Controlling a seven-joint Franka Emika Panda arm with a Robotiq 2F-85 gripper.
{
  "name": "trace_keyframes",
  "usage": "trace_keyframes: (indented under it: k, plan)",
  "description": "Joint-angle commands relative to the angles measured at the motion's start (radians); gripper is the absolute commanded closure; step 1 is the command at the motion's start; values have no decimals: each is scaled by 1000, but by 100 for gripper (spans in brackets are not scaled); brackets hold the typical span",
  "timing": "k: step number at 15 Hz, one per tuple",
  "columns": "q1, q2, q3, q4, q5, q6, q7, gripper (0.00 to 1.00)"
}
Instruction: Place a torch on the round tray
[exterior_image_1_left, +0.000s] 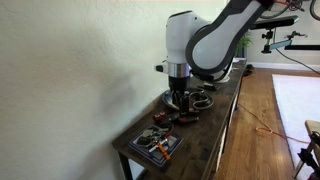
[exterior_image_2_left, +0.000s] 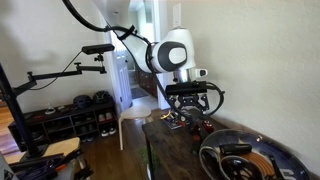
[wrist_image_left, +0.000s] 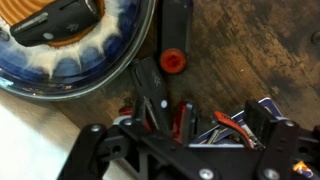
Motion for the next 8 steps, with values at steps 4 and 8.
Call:
trace_keyframes:
  k: [4, 8]
  plan:
    - [-30, 96, 10, 66, -10, 95, -95, 0]
    - [-40, 155, 8, 115, -14, 88, -135, 0]
